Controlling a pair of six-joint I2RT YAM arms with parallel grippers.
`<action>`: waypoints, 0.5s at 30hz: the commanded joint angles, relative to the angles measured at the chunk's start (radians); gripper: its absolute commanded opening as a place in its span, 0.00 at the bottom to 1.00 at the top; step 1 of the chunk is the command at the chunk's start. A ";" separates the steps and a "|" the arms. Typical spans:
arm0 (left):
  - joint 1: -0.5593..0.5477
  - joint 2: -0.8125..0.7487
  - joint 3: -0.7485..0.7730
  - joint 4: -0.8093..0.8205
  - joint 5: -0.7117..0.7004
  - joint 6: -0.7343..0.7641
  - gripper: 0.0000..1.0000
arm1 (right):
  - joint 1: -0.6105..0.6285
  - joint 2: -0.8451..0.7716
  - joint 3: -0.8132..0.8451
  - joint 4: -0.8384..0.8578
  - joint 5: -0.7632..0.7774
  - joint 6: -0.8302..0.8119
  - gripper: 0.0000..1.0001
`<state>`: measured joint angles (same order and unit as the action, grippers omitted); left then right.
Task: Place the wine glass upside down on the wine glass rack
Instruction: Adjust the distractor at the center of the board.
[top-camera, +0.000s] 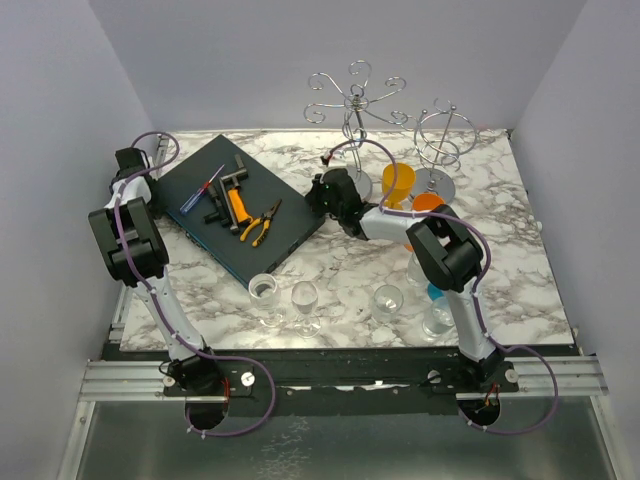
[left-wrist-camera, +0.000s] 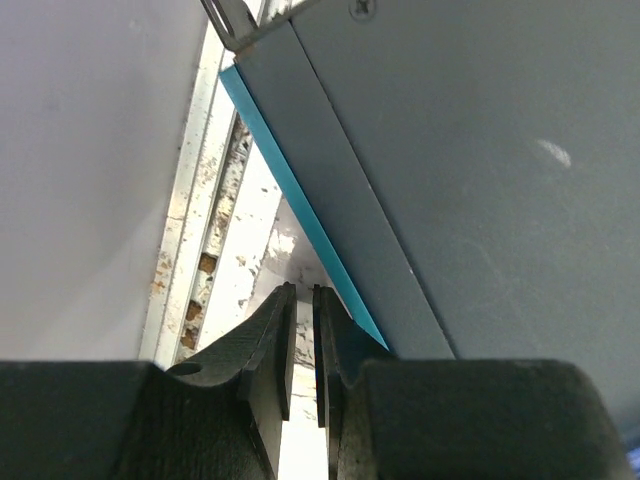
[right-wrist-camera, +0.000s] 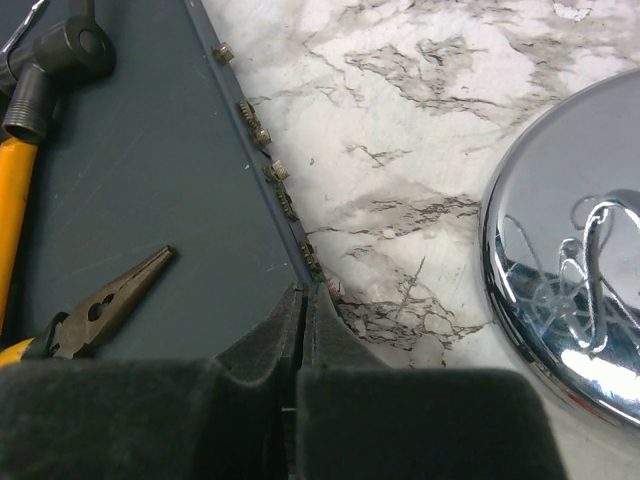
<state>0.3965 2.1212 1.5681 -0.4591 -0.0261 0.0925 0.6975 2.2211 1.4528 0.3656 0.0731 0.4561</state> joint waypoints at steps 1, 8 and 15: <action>-0.059 0.092 0.070 -0.017 0.043 -0.029 0.20 | 0.257 0.112 -0.050 -0.287 -0.492 0.051 0.00; -0.070 0.126 0.118 -0.038 0.045 -0.047 0.20 | 0.261 0.055 -0.099 -0.307 -0.460 0.039 0.00; -0.065 0.061 0.025 -0.034 0.069 -0.026 0.20 | 0.260 -0.033 -0.145 -0.276 -0.085 0.033 0.00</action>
<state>0.3931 2.1799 1.6569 -0.4847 -0.1055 0.0780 0.7708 2.1506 1.3941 0.3019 0.1532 0.4183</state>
